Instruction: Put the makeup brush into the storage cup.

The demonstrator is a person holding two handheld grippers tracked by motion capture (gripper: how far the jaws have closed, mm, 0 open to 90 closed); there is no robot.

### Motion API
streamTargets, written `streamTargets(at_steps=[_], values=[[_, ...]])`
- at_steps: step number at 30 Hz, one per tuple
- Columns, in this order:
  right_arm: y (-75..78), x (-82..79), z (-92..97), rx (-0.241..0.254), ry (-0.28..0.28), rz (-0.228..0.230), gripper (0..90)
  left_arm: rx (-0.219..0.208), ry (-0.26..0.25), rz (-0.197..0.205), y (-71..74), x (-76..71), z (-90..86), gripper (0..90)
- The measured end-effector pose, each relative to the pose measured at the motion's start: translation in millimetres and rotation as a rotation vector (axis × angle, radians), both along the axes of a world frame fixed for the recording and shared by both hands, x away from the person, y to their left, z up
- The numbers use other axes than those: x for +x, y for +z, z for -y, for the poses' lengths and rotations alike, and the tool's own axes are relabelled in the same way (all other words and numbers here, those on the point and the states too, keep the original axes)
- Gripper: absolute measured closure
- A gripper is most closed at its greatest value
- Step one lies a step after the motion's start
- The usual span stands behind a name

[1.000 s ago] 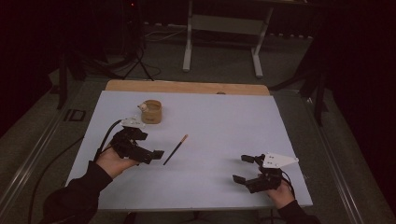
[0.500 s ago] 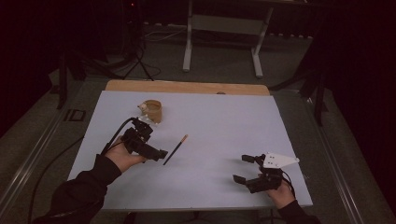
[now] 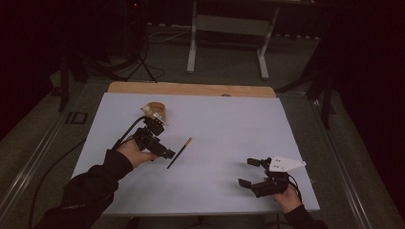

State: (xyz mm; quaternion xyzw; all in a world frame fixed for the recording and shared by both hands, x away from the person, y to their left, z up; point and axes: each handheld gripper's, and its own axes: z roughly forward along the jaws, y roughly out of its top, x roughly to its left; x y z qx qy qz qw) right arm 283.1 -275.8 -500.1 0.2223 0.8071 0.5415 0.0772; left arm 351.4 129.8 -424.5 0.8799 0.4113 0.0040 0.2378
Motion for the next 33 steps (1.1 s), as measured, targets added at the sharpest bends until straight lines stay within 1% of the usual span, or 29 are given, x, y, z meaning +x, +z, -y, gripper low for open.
streamTargets(at_steps=[2, 5, 6, 8, 10, 12, 15, 16, 18, 19, 20, 21, 22, 24, 26, 29, 30, 31, 32, 33], values=[[0.0, 0.1, 0.0, 0.001, 0.000, 0.000, 13.3, 0.009, 0.006, -0.014, -1.6, 3.8, 3.1, 19.8], [0.1, -0.1, 0.0, 0.000, 0.001, 0.000, 13.2, 0.018, 0.022, -0.051, -3.5, 9.8, 7.6, 19.8], [0.1, -0.1, 0.0, 0.000, 0.002, 0.000, 13.2, 0.028, 0.024, -0.059, -4.2, 11.9, 8.6, 19.8], [0.1, -0.1, -0.1, 0.001, 0.003, -0.001, 13.2, 0.036, 0.029, -0.063, -5.2, 14.8, 10.0, 21.0], [0.3, -0.1, 0.0, 0.001, 0.003, 0.000, 13.2, 0.054, 0.023, -0.063, -5.9, 16.5, 12.5, 21.7], [0.1, 0.0, 0.0, 0.003, 0.003, 0.000, 13.3, 0.052, 0.025, -0.071, -6.6, 18.9, 14.0, 21.8], [-0.1, 0.0, -0.3, 0.002, 0.007, -0.003, 13.2, 0.061, 0.029, -0.076, -8.5, 22.8, 16.6, 22.2], [-0.1, 0.0, -0.4, 0.001, 0.008, -0.003, 13.3, 0.069, 0.027, -0.078, -9.1, 24.0, 17.9, 22.7], [0.4, -0.3, -0.4, 0.001, 0.006, 0.000, 13.3, 0.047, 0.026, -0.088, -8.4, 27.0, 18.4, 22.8], [0.9, -0.5, -0.5, 0.004, 0.003, 0.004, 13.3, 0.056, 0.027, -0.080, -8.2, 28.0, 19.3, 22.8], [1.2, -0.5, -0.3, 0.005, 0.003, 0.007, 13.2, 0.055, 0.027, -0.083, -7.9, 29.2, 19.8, 22.9], [1.5, -0.6, -0.2, 0.005, 0.002, 0.007, 13.3, 0.051, 0.032, -0.086, -8.0, 30.6, 20.2, 24.8], [1.5, -0.6, -0.1, 0.006, 0.002, 0.007, 13.3, 0.057, 0.032, -0.084, -8.0, 32.1, 20.7, 25.1], [1.2, -0.4, -0.1, 0.007, 0.002, 0.005, 13.3, 0.057, 0.034, -0.101, -9.3, 35.4, 22.4, 25.1], [1.0, -0.3, -0.3, 0.007, 0.002, 0.005, 13.3, 0.078, 0.024, -0.111, -10.9, 38.1, 25.3, 25.1], [1.4, -0.5, -0.4, 0.012, 0.005, 0.004, 13.3, 0.094, 0.018, -0.120, -14.1, 41.4, 30.4, 25.2], [1.7, -0.7, -0.5, 0.018, 0.004, 0.001, 13.3, 0.084, 0.017, -0.130, -15.7, 42.1, 32.1, 25.2], [1.9, -0.6, -0.3, 0.016, 0.004, 0.004, 13.3, 0.083, 0.014, -0.136, -17.4, 42.8, 33.8, 25.3], [2.0, -0.5, -0.1, 0.016, 0.003, 0.007, 13.3, 0.095, 0.009, -0.135, -19.2, 43.4, 35.9, 26.3], [2.0, -0.5, 0.1, 0.018, 0.001, 0.006, 13.3, 0.096, 0.010, -0.144, -21.3, 44.4, 37.7, 27.4]])
